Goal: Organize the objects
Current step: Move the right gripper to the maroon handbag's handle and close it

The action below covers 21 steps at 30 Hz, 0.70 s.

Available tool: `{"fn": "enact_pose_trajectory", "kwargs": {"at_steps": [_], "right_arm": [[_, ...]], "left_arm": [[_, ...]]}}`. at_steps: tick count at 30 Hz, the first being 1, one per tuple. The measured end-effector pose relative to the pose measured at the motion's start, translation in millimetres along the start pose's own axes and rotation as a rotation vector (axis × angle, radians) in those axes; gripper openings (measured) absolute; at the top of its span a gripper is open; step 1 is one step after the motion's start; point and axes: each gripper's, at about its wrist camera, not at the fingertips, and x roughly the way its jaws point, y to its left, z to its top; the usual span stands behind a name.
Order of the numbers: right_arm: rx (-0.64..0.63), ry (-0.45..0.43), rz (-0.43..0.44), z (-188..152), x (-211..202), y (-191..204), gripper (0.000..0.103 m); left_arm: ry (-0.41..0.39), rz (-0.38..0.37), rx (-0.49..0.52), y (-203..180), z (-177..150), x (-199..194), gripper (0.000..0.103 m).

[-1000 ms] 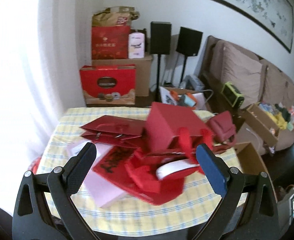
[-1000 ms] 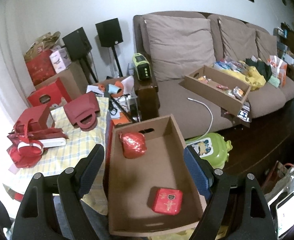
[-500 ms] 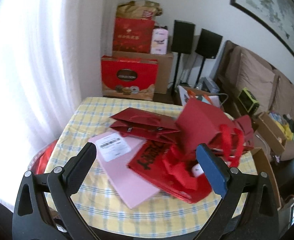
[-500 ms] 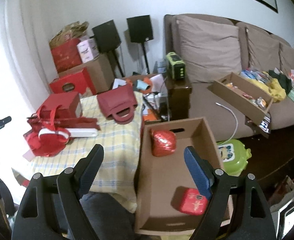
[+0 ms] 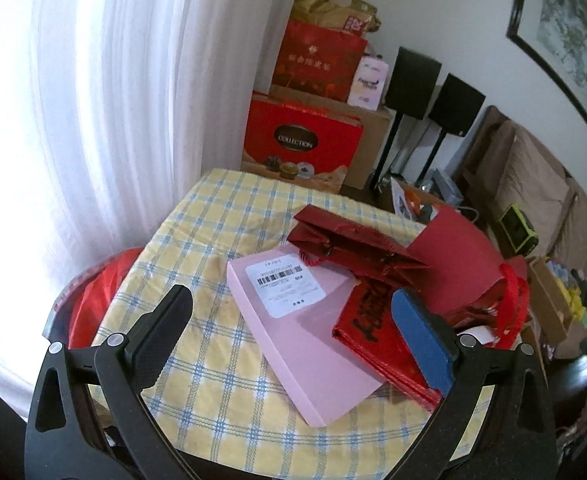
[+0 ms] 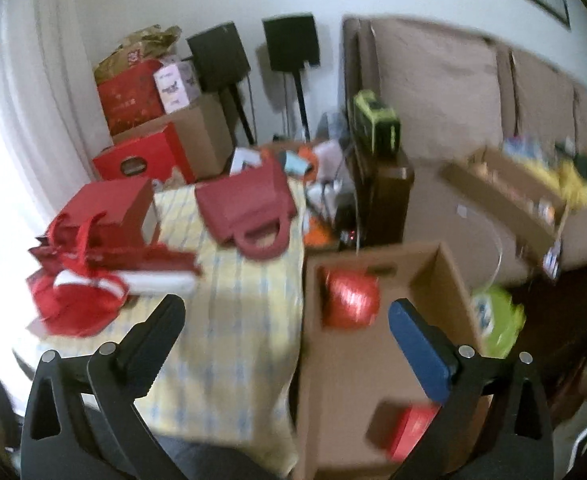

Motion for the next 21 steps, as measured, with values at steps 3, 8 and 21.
{"fn": "enact_pose_trajectory", "kwargs": {"at_steps": [3, 8, 21], "right_arm": [[-0.081, 0.002, -0.032, 16, 25, 5, 0.102], [-0.05, 0.103, -0.054, 34, 92, -12, 0.102], [-0.004, 0.285, -0.022, 56, 192, -29, 0.102]], "left_arm": [[0.021, 0.002, 0.001, 3, -4, 10, 0.1], [0.034, 0.003, -0.025, 15, -8, 21, 0.1], [0.072, 0.016, -0.116, 42, -18, 53, 0.1]]}}
